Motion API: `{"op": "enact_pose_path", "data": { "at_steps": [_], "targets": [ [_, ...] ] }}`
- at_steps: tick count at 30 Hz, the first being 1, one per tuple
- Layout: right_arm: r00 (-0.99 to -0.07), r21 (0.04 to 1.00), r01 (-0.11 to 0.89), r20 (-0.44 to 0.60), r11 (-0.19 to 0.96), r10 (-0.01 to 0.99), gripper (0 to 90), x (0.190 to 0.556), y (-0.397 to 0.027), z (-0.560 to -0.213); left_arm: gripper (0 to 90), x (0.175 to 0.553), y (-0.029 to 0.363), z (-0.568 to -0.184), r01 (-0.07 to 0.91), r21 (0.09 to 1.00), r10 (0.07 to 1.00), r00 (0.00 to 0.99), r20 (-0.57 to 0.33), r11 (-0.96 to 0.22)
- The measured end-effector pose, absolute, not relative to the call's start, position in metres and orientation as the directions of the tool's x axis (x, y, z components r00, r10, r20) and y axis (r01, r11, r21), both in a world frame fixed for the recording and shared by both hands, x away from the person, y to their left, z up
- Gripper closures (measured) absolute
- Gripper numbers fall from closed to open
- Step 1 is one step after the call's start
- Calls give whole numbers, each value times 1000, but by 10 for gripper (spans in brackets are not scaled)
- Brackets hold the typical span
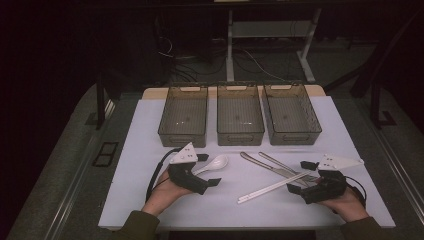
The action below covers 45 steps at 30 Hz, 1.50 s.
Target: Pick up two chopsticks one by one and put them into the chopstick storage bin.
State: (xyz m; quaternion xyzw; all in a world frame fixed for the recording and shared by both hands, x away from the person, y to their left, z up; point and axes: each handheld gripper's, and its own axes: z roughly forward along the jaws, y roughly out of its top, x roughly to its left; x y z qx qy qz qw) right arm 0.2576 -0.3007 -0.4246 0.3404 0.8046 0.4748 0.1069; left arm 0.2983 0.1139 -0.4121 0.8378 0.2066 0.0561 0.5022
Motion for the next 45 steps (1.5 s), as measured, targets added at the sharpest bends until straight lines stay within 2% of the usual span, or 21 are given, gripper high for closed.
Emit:
{"op": "enact_pose_path", "data": {
  "at_steps": [11,18,30,37,45],
  "targets": [
    [-744,832,452,152,323,651,19,258,-299,-426,230,305,91,-410,274,871,355,927,-125,-409],
    [-744,831,453,152,324,650,19,258,-299,-426,351,306,74,-410,264,858,317,940,-127,-440],
    [-743,830,453,150,326,652,18,258,-299,-427,507,307,46,-416,258,826,274,953,-131,-502],
    [-740,827,458,153,325,655,19,259,-299,-427,568,308,33,-419,250,820,253,958,-133,-515],
    [-738,828,458,152,324,657,18,258,-300,-427,599,308,9,-426,251,800,244,960,-136,-545]
  ]
}}
